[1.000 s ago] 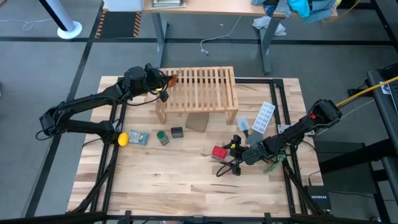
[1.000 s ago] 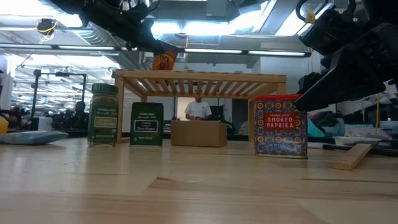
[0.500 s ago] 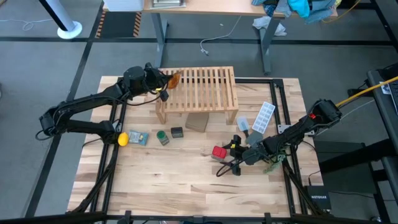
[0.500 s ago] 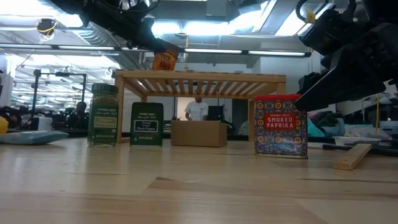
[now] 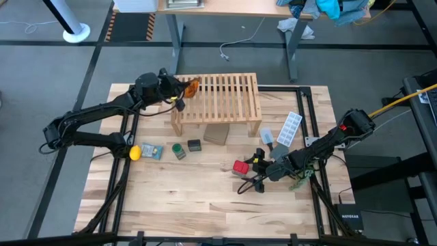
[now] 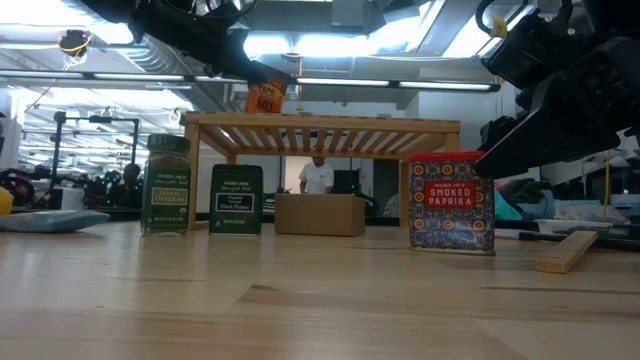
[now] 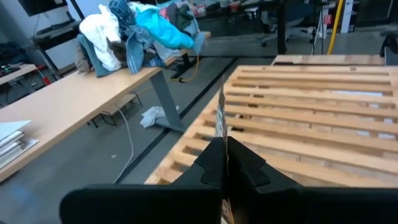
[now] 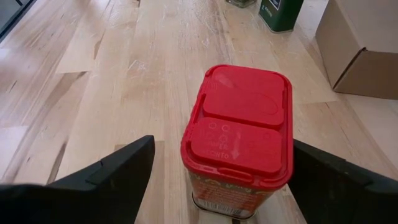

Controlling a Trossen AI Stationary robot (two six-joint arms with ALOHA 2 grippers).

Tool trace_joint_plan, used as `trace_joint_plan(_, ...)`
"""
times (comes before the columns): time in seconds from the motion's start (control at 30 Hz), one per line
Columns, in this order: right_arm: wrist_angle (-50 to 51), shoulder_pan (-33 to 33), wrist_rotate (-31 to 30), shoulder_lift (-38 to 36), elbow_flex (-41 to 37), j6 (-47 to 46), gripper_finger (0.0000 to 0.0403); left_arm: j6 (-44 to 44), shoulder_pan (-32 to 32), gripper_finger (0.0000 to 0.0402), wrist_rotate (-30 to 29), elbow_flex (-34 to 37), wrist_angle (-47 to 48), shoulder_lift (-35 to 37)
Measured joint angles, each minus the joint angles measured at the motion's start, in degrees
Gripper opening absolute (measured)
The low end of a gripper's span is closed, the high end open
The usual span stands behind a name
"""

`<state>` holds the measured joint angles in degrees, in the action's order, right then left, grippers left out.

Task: Shelf spices
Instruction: Put the orange seasoning pack on the shelf

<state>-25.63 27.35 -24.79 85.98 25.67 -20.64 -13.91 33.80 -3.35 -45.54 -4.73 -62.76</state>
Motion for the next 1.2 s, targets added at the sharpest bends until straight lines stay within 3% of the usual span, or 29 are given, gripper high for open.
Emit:
trace_joint_plan(0.5,0.00,0.00,0.01,0.02,0.00,0.00,0.0342,1.72,0.15,0.0006,-3.13,-0.09,5.45,0.00)
trace_joint_plan(0.97,-0.02,0.00,0.00,0.00,0.00,0.00,0.0342,3.45,-0.52,0.0122,-3.68,-0.09,5.48,0.00)
trace_joint_plan(1.2,-0.02,0.00,0.00,0.00,0.00,0.00,0.0342,3.45,-0.50,0.0143,-3.68,-0.04,3.85,-0.02)
